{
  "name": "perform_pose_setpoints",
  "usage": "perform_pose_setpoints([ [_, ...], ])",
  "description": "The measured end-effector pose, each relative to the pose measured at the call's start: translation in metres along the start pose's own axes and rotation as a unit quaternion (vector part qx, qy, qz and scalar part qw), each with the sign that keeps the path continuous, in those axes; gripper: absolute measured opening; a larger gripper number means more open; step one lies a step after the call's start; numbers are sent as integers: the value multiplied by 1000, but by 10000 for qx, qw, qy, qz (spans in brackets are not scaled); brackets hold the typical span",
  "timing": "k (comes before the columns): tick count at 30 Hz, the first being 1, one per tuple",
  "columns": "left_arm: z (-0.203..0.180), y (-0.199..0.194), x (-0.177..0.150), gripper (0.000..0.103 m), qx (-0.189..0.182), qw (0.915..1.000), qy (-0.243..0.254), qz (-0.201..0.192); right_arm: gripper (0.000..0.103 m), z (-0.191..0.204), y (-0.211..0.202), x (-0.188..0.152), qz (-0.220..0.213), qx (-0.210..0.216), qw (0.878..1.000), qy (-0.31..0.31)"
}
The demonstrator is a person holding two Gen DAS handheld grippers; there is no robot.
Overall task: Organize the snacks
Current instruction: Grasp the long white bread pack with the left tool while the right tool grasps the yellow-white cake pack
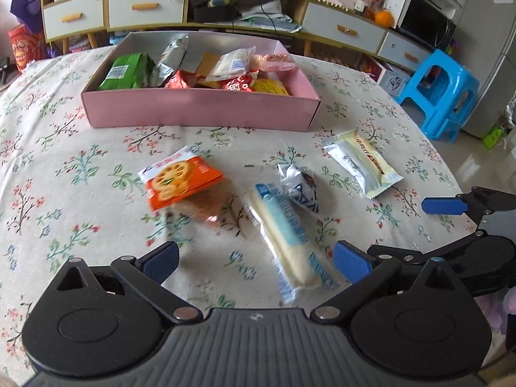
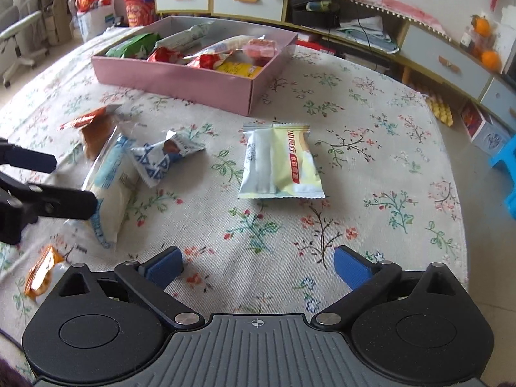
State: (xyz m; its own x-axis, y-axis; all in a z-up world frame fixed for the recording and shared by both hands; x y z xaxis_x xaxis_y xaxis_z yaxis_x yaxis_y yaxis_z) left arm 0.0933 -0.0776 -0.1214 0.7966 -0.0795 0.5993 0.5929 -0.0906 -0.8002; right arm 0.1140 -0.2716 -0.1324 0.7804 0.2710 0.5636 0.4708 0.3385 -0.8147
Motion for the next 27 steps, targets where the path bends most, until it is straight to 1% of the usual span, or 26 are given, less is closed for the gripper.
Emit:
perform_pose_setpoints([
  [2, -5, 5, -1, 98, 52, 10000, 14, 19, 103, -5, 5, 3, -72, 126, 9998, 104],
  [4, -8, 7, 0, 92, 125, 9999, 65, -41, 103, -12, 8, 6, -176, 229, 9994, 192],
  [5, -10, 7, 0, 90, 156, 9998, 103, -71, 103, -15, 10, 8, -252, 227, 9992, 212],
  [7, -12, 8, 1, 83, 214, 9995, 183, -124, 103, -21, 13, 13, -394, 201, 9988, 210],
  [10, -12, 9, 2, 76, 331, 9988, 296, -187, 103, -26, 17, 20, -559, 162, 9980, 233],
  [11, -11, 8, 1, 75, 340, 9987, 335, -196, 103, -27, 19, 22, -601, 156, 9978, 225],
  [14, -9, 6, 2, 60, 243, 9985, 449, -173, 103, -28, 25, 29, -668, 107, 9974, 261],
  [16, -6, 4, 3, 45, 181, 9986, 470, -141, 103, -29, 28, 35, -648, 48, 9974, 320],
  [17, -4, 3, 3, 42, 150, 9988, 460, -115, 103, -29, 30, 38, -633, 13, 9974, 358],
  [19, 0, 2, 3, 31, 54, 9990, 440, -43, 103, -30, 34, 43, -607, -49, 9973, 403],
  [22, 7, 0, 3, 28, -129, 9992, 374, 73, 103, -31, 37, 48, -580, -115, 9970, 496],
  [27, 12, -1, 2, 27, -337, 9985, 392, 165, 102, -30, 39, 52, -558, -251, 9970, 480],
])
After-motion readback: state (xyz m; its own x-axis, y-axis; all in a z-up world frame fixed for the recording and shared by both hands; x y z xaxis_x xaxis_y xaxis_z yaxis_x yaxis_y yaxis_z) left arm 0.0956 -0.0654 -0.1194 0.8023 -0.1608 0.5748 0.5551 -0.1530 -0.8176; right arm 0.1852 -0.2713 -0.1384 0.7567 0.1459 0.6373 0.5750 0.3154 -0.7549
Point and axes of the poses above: each gripper's, at about its wrist camera, not at the fingertips, and y roughly the way its jaws point, z to its left, x to its top, the point moved 8 cm from there along y, roughly the way its jaws point, and after that the axes turned 10 degrees about x, right-handed, at the moved point
